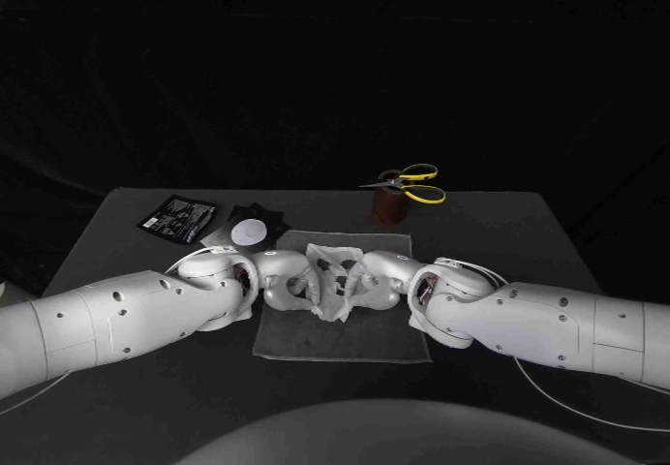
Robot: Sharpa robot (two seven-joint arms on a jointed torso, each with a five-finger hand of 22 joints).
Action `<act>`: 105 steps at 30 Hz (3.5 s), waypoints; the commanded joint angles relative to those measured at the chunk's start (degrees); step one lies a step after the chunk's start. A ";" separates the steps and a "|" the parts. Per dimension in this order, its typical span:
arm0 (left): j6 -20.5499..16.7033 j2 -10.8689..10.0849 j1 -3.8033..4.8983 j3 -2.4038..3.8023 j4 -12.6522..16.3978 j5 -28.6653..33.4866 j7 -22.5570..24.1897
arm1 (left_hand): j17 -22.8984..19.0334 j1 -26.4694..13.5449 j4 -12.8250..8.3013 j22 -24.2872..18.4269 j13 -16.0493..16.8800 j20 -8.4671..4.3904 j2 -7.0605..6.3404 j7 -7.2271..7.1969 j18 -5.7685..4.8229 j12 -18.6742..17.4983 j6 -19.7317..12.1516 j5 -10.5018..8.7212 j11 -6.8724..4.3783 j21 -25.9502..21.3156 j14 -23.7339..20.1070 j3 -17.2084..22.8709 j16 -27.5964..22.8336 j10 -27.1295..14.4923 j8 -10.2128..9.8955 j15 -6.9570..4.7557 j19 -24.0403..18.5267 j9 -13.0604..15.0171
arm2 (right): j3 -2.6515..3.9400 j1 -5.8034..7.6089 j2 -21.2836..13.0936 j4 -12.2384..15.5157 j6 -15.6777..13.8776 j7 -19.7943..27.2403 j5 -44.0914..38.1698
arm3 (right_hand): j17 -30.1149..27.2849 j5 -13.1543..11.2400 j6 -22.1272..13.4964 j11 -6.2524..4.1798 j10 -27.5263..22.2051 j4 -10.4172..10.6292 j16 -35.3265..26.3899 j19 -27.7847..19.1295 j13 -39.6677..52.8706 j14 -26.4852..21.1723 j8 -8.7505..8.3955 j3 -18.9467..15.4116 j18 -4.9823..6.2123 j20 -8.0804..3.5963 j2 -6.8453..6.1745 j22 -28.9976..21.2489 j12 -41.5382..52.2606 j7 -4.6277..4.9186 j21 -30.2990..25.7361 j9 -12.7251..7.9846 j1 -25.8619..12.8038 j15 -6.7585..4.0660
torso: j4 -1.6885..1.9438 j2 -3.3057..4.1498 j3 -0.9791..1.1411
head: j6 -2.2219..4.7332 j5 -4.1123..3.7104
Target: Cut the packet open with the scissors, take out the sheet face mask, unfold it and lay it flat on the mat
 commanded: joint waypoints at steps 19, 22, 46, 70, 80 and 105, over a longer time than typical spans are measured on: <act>-4.21 -1.14 0.00 0.05 1.20 1.36 2.10 | 8.70 -0.96 0.48 2.22 5.13 -0.46 2.59 -0.40 -0.83 1.93 2.44 0.20 -0.50 0.44 3.95 1.38 0.45 3.96 2.70 -0.80 0.50 1.49 | 0.09 0.02 -2.48 2.26 -2.77 2.00 -0.41 | 8.37 0.01 -0.26 -0.11 0.97 -0.41 0.30 0.12 5.12 4.58 1.49 1.13 -0.08 -0.46 0.60 7.05 0.86 -0.28 0.76 1.14 -0.14 -0.59 | 0.02 0.11 -0.03 | 0.00 -0.24; -4.85 -1.82 -0.01 0.07 1.79 2.44 2.98 | 8.67 -1.05 0.50 2.27 5.30 -0.48 2.61 -0.43 -0.85 1.99 2.32 0.20 -0.50 0.49 3.94 1.55 0.45 4.07 2.88 -0.81 0.55 1.70 | 0.09 0.02 -3.24 2.92 -3.03 2.11 -0.40 | 8.40 0.01 -0.26 -0.12 1.05 -0.44 0.32 0.14 5.24 4.59 1.61 1.23 -0.09 -0.47 0.62 7.06 0.96 -0.30 0.81 1.23 -0.19 -0.60 | 0.00 0.12 -0.09 | 0.00 -0.36; -7.03 -5.45 -0.02 0.07 4.09 10.20 7.11 | 7.39 -2.75 0.27 1.22 -7.44 0.06 -1.23 1.25 -0.58 -4.51 -7.83 0.18 0.71 -0.47 3.41 1.42 0.13 -5.00 -0.98 0.18 -0.50 1.74 | 0.06 -0.06 -7.15 5.95 -8.62 6.81 3.55 | 7.62 -0.03 -8.40 2.56 -1.25 -0.43 -0.06 -0.57 2.20 4.39 -3.47 -1.06 -0.13 0.62 -3.39 6.65 -2.34 3.08 -0.92 -0.16 -2.93 1.43 | 0.02 0.16 0.02 | 0.00 -0.36; -0.85 -0.88 -0.22 0.04 -0.10 5.87 3.67 | 6.75 -1.39 -0.50 0.57 -8.42 0.52 -2.54 1.61 -0.36 -5.79 -8.80 0.21 1.04 -1.15 3.06 -0.16 -0.09 -5.14 -2.85 0.50 -1.20 0.23 | 0.05 -0.15 -1.16 0.93 4.05 2.83 -1.76 | 7.33 -0.01 -11.16 4.27 -2.40 -0.40 -0.13 -1.41 1.43 4.24 -8.21 -3.82 0.26 2.34 -4.53 6.21 -3.33 4.83 -2.73 -2.09 -3.03 3.06 | 0.01 0.40 -0.12 | 0.00 -0.36; -0.19 -0.42 -0.28 0.05 -0.25 5.37 3.70 | 7.00 -0.86 -0.74 0.68 -7.15 0.61 -2.14 1.55 -0.38 -5.17 -7.62 0.21 1.05 -1.05 3.16 0.06 -0.06 -4.29 -2.58 0.55 -1.10 0.08 | 0.06 -0.16 -0.84 0.27 4.44 2.50 -2.00 | 7.41 -0.01 -8.60 3.99 -2.35 0.13 -0.06 -1.36 1.62 4.25 -7.89 -4.10 0.39 2.52 -3.25 6.26 -3.16 4.42 -2.50 -2.02 -2.94 2.90 | 0.05 0.27 -0.05 | 0.00 -0.27; -0.73 -1.06 -0.30 0.04 0.71 3.13 4.29 | 7.67 0.97 -2.13 0.97 -5.14 0.29 -0.80 0.76 -0.43 -4.29 -2.96 0.20 0.40 -0.76 3.40 1.47 -0.02 -3.14 -1.01 0.02 -0.87 -0.27 | 0.06 -0.16 -1.39 0.50 -2.13 4.25 -0.54 | 7.77 0.00 -1.32 1.45 -1.08 -1.41 0.13 -0.37 3.00 4.39 -3.55 -0.20 0.12 0.88 2.94 6.90 -2.06 1.49 0.14 0.14 1.21 0.78 | 0.02 0.31 -0.04 | 0.00 -0.31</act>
